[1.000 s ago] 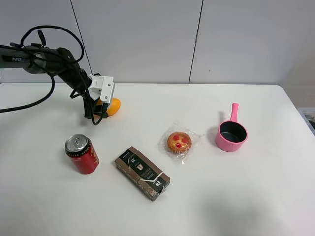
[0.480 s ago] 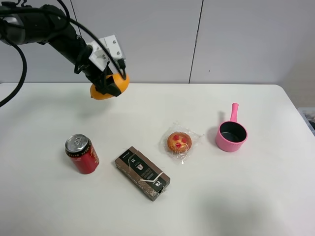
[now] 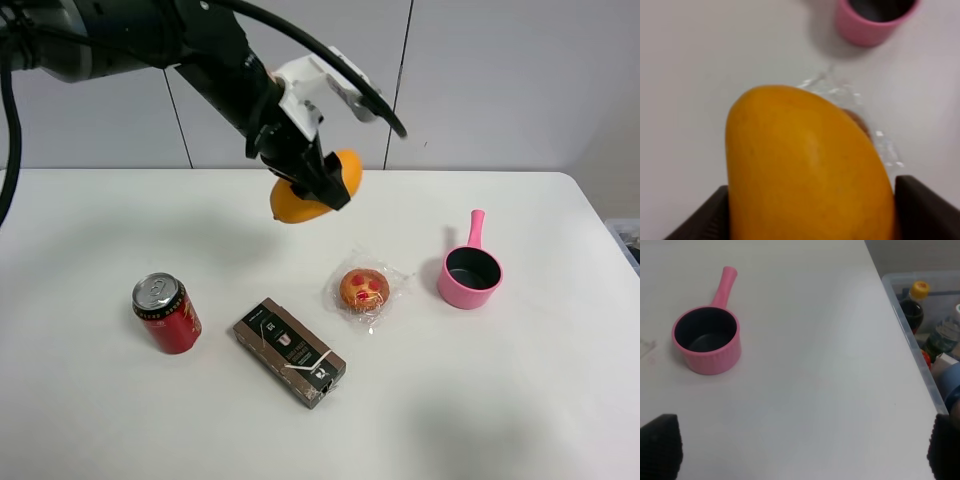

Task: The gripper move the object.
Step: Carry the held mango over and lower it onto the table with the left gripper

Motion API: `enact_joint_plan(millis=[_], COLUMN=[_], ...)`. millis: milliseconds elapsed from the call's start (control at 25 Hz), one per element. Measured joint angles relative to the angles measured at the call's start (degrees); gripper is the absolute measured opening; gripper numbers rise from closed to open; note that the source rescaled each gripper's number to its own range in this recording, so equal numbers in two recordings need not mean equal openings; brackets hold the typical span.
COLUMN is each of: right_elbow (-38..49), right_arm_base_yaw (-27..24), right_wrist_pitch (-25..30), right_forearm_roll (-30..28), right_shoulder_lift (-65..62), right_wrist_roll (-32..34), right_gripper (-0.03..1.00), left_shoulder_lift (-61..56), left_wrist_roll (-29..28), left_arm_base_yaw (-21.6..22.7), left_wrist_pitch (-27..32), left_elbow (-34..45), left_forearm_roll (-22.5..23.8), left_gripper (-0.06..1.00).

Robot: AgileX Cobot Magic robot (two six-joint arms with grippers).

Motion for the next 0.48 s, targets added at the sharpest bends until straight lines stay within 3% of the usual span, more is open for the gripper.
enact_joint_plan(millis=[200, 480], right_elbow=[0.0, 0.0], right_arm_base_yaw=[0.0, 0.0], right_wrist_pitch=[0.0, 0.0], right_forearm_roll=[0.0, 0.0], right_shoulder_lift=[0.0, 0.0], right_wrist_roll=[0.0, 0.0], right_gripper=[1.0, 1.0], left_shoulder_lift=[0.0, 2.77], left_wrist_roll=[6.74, 7.57], left_arm_base_yaw=[-7.89, -15.2], left_wrist_pitch=[0.2, -1.82], left_elbow=[0.0, 0.0], left_forearm_roll=[0.71, 0.83], left_gripper=[0.01, 0.01])
